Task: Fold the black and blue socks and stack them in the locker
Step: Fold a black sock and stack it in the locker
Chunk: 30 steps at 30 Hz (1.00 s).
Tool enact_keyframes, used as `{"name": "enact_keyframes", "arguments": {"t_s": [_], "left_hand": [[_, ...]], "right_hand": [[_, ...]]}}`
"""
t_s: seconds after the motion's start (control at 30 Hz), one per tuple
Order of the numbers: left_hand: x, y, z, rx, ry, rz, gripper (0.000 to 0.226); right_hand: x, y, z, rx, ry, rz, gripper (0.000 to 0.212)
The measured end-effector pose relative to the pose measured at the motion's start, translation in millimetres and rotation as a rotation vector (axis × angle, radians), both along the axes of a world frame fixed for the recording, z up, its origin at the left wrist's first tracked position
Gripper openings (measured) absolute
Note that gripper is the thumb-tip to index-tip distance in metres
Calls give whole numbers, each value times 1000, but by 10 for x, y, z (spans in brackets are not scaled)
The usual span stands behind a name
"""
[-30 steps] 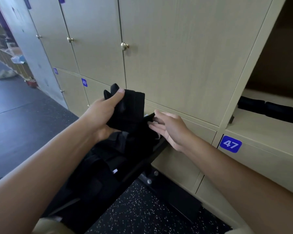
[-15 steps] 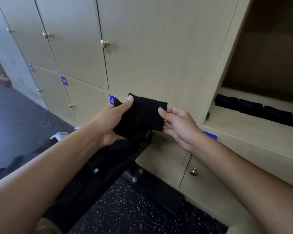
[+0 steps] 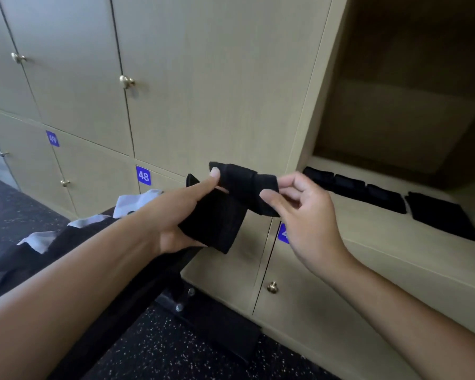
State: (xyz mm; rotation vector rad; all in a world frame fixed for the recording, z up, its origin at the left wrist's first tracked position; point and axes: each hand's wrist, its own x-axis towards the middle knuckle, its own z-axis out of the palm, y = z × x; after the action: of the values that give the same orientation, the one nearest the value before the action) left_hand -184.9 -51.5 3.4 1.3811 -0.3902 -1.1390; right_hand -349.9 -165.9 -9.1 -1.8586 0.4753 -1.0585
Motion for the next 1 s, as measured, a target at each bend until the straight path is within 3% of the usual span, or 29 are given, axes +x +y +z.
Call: {"name": "enact_keyframes", "arguments": {"t_s": [0.3,0.4,0.53,0.67,0.9,1.0], "left_hand": [[-358,-144,72,-175,-6,-57,29],[-374,-173,25,-231,-45,-65,29],[-384,-188,-6,-262,-88,-111,31],[-451,-193,-33,-290,-130,-150,33],[-477,-150,-21,-281,-194,-113,41],[-395,-118,-49,-257,-233,-55,62]], "right_hand": [[-431,-54,19,-363,269,-15,9],[-536,-79,26,-396,294,-63,24],[-576,-101,53,-62,231,-113,30],[-618,-142,73,384,191,14,41],[-707,-120,160,464,155,-29,42],[-752,-98,236,425,148,-60,40]]}}
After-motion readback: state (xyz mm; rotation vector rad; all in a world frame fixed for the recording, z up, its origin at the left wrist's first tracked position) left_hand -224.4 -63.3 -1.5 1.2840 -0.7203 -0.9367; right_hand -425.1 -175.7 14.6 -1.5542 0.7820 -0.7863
